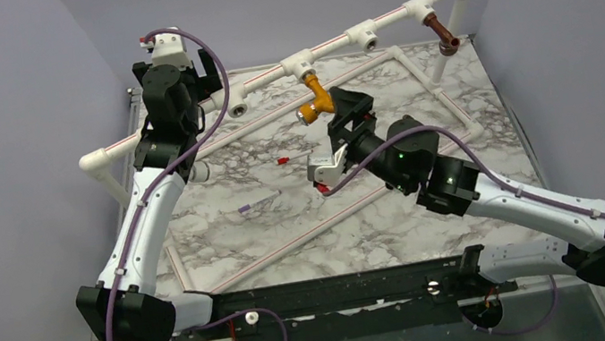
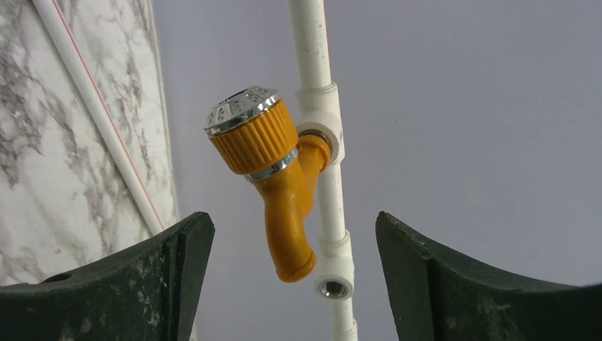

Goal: Install the water faucets

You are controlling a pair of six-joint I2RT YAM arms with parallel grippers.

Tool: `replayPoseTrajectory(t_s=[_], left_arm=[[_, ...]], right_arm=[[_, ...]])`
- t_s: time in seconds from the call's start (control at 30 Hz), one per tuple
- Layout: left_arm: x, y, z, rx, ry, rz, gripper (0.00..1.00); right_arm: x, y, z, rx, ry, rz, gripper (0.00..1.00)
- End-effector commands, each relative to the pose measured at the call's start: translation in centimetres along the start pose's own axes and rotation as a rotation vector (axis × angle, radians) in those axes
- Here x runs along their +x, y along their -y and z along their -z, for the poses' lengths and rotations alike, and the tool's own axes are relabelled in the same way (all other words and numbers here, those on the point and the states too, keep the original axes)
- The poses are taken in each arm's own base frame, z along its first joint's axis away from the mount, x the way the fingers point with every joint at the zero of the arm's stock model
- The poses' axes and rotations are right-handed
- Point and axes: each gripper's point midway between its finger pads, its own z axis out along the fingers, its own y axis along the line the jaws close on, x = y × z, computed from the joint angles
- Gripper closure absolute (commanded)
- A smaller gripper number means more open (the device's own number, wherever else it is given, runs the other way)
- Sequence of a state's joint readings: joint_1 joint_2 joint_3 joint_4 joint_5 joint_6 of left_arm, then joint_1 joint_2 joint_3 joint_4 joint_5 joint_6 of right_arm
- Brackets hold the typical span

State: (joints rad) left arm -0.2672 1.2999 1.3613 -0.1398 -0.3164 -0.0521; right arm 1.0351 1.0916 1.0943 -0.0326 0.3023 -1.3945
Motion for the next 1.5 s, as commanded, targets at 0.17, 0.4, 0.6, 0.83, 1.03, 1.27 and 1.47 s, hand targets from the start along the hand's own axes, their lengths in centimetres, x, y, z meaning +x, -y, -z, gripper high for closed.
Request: replayPoseTrajectory(t_s=[0.17,0.4,0.6,0.83,1.03,1.27,1.47], left_arm=[[8.2,0.3,-0.7,0.023,-0.245,-0.056,0.03],[8.2,0.4,-0.7,0.024,-0.246,-0.055,0.03],[8.2,0.4,-0.7,0.027,-0.246,-0.053,0.03],[8.3,0.4,-0.7,0.026,-0.247,-0.053,0.03],[8.2,0.4,-0.7,0.026,-0.247,-0.054,0.03],[8.2,0.4,-0.6,0.026,-0.247,-0.052,0.03],[8.0,0.4,-0.5,0.026,-0.242,-0.05,0.03]], right_arm=[[0.6,1.9,-1.9,0.136,-0.107,0.316,0.16],[0.6,1.1,-2.7,0.135,-0.118,0.308,0.29],[0.7,0.8,-3.2,0.143,-0.126,0.251,0.55],[1.1,0.5,-3.4,0.184,-0.136,0.136,0.82],[0.9,1.0,-3.4,0.26,-0.095,-0.147,0.99],[-0.3,1.4,-3.4,0.356,0.014,-0.708,0.99],[-0.1,0.1,-3.6,0.459,0.063,-1.127,1.0]])
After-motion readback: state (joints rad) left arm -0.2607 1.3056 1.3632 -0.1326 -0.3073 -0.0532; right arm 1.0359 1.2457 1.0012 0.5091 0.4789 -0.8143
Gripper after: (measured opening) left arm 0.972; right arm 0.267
